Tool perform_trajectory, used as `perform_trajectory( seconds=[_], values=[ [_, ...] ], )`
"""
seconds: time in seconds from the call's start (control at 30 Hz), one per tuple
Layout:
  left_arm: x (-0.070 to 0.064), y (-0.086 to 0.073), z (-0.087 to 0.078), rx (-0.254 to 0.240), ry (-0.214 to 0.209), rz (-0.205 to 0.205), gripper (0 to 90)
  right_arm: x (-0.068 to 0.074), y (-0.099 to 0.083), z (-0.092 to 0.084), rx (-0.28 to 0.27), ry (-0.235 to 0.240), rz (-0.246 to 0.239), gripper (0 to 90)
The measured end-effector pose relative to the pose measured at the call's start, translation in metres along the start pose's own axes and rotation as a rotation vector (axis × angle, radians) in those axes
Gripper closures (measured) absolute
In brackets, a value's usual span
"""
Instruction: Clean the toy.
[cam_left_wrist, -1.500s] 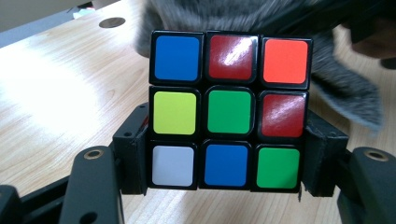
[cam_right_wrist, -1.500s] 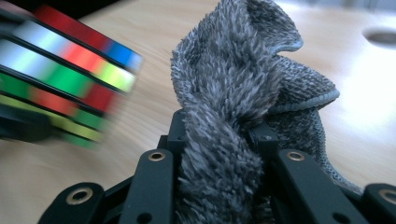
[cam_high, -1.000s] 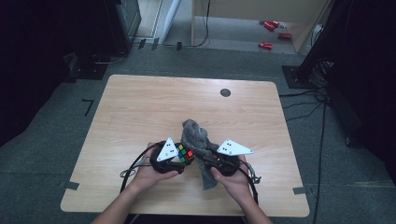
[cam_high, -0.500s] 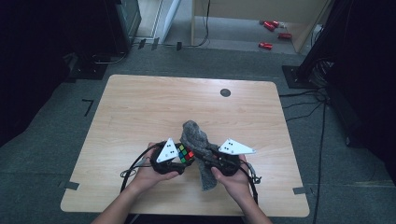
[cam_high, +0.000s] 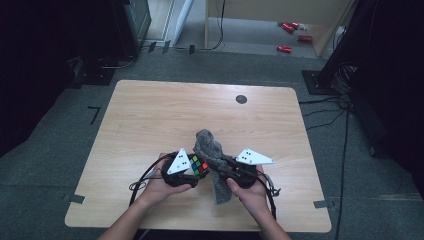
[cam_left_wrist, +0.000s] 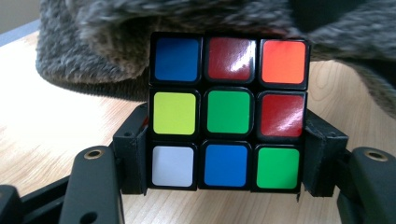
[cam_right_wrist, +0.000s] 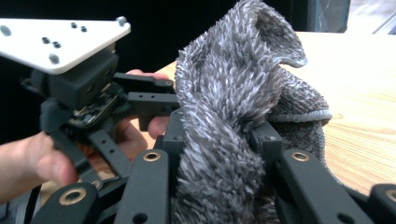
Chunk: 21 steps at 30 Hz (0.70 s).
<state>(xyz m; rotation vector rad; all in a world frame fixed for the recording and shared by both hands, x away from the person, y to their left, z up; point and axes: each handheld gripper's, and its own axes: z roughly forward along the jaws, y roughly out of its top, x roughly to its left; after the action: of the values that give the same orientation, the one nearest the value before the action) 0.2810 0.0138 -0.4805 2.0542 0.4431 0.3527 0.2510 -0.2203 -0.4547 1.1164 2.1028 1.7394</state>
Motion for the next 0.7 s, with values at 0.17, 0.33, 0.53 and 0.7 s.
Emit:
perform_trajectory(
  seconds=[0.17,0.33,0.53,0.7],
  values=[
    [0.002,0.002,-0.005,-0.026,0.009,-0.004,34.3,-0.013,-0.004,-0.001,0.013,-0.055,0.050,66.9],
    [0.005,0.000,-0.004,-0.021,0.001,-0.021,34.3,-0.012,-0.004,-0.001,0.017,-0.058,0.052,67.0],
    [-0.004,0.000,0.002,0.002,-0.019,0.016,34.3,-0.001,-0.001,0.001,-0.004,-0.017,0.027,66.6],
    [0.001,0.003,-0.006,-0.042,-0.010,-0.006,34.2,-0.015,-0.006,-0.002,0.000,-0.064,0.082,66.7]
  ],
)
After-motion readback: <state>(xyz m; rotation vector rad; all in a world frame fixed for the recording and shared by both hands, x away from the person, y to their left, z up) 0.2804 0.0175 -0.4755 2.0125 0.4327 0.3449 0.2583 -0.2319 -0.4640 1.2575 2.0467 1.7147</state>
